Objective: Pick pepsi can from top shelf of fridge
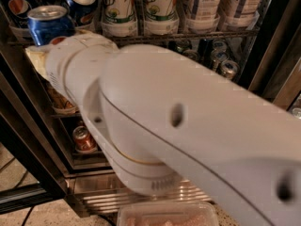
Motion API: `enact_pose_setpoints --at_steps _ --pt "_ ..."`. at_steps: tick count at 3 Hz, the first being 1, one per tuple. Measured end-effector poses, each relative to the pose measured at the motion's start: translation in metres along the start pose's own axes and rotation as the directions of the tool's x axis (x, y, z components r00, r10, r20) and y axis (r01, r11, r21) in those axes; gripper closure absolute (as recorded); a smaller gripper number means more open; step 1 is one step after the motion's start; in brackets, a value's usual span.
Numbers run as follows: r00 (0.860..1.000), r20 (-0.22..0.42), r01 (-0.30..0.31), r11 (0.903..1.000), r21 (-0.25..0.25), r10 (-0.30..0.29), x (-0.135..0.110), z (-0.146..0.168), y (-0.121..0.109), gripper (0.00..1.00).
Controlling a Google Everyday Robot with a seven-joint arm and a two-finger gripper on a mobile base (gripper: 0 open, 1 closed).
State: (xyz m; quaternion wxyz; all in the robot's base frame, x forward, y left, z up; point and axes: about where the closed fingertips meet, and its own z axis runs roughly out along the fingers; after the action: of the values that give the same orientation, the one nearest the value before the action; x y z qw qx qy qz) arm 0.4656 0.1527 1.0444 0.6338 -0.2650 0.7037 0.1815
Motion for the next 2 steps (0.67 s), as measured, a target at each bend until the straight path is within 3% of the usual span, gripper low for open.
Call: enact_pose_setpoints --at_steps 1,2 --pt "0.998 -0.026 -0.058 0.998 0.027 0.059 0.023 -0.046 -0.026 1.0" --pt "0.996 -0.027 -0.079 0.9964 0.031 0.08 0.033 -0.107 -0.03 1.0"
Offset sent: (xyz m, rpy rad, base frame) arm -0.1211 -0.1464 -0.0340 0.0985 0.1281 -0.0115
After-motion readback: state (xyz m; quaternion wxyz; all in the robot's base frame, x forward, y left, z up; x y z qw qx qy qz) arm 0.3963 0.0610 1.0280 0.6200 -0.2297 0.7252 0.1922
